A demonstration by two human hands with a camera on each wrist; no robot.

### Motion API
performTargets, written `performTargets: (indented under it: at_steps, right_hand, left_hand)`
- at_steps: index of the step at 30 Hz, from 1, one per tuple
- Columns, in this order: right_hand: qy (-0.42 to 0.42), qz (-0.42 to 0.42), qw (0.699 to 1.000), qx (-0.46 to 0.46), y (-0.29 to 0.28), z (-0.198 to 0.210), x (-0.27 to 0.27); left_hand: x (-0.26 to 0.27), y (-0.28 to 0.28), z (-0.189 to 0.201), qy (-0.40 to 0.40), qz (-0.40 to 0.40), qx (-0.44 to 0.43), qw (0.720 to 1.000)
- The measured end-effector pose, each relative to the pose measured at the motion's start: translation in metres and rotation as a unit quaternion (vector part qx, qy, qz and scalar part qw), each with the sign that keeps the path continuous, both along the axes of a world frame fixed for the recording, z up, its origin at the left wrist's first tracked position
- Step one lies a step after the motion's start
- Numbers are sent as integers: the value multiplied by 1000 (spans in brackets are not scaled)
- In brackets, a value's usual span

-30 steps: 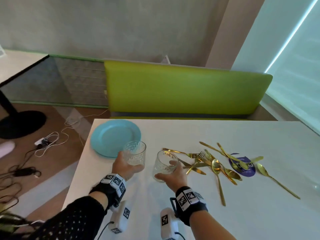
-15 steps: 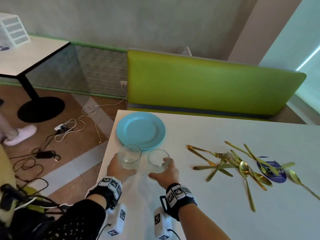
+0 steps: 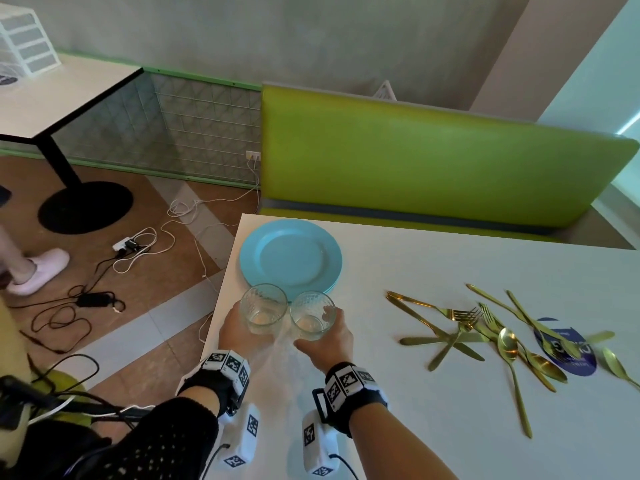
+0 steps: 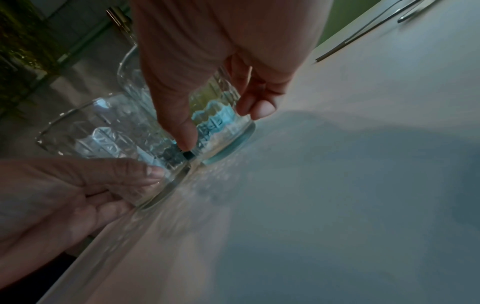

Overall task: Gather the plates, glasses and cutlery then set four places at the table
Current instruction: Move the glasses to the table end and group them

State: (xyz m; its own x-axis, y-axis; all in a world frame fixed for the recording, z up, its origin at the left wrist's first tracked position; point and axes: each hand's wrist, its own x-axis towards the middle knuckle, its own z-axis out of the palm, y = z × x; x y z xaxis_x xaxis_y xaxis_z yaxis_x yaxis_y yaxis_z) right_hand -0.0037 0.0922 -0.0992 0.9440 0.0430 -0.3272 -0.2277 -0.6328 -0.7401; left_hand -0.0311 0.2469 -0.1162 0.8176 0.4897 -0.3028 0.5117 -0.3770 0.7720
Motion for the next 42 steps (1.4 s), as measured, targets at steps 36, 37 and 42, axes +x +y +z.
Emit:
performTargets:
  at_steps: [36, 37, 42]
  right_hand:
    - [-6, -132, 991, -20, -159, 79, -6]
    - [-9, -147, 989, -19, -178, 82, -8]
    - [-19, -256, 966, -20, -286, 94, -24]
  left_hand:
    - [19, -117, 111, -264, -35, 74, 961]
    - [25, -133, 116, -265, -58, 76, 960]
    - [51, -231, 131, -239, -185, 38, 952]
